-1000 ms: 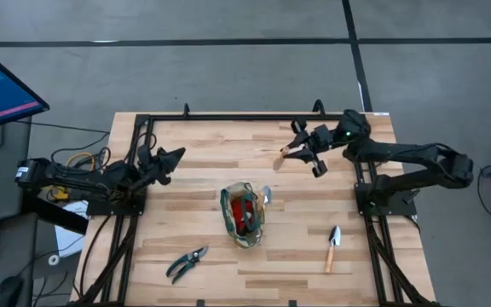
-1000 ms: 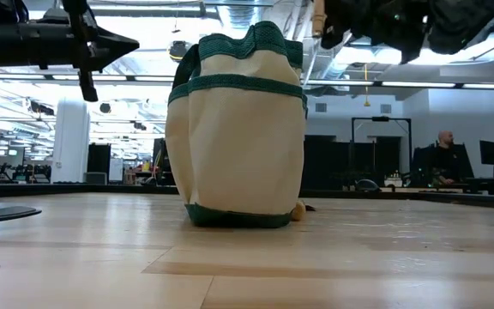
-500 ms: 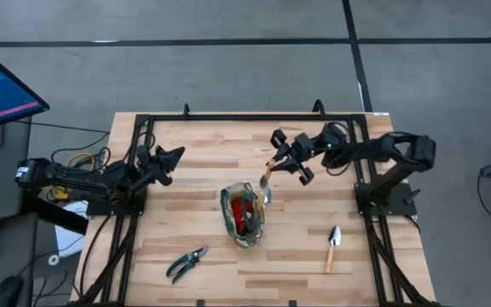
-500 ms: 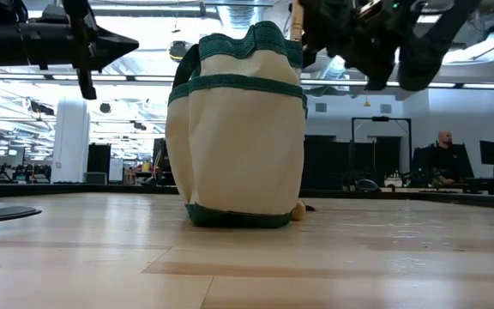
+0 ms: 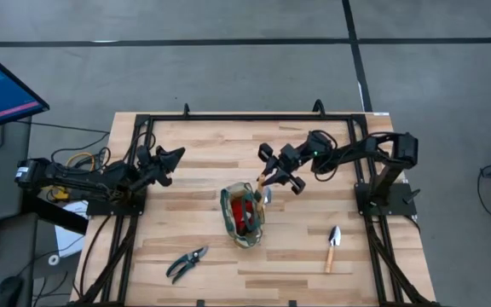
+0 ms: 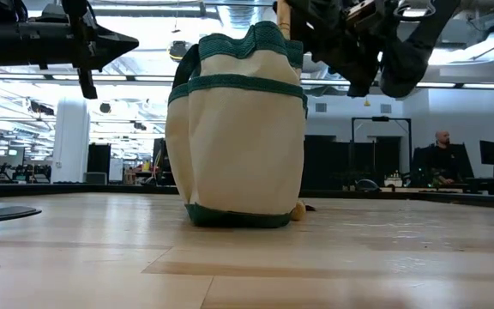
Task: Pick & Place Garden tools in Gardening bag
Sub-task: Put the trowel into the gardening bag
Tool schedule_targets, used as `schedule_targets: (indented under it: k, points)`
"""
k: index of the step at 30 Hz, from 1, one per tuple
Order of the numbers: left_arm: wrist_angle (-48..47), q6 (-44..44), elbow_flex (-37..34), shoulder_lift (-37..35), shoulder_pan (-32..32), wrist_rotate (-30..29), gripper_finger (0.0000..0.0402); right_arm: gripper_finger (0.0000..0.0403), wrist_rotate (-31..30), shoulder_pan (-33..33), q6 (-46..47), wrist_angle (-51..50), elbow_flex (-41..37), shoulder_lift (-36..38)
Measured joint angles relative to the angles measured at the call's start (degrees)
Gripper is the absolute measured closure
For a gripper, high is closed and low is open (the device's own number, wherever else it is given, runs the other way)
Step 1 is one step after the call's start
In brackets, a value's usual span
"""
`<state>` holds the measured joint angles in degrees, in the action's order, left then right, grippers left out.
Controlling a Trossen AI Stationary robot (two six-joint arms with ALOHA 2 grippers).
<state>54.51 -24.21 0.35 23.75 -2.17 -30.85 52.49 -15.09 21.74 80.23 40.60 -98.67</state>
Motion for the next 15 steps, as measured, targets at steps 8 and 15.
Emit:
schedule_targets:
  k: [8,15]
  points:
    - [0.0,0.0,-0.01,-0.02,0.0,0.0,0.0394,0.034,2.48,-4.33,-2.64,-0.98,-0.53,0.0]
    - [-0.01,0.35,-0.01,0.0,0.0,0.0,0.0394,0.034,5.91,-4.23,-2.37,-0.36,-0.55,0.0]
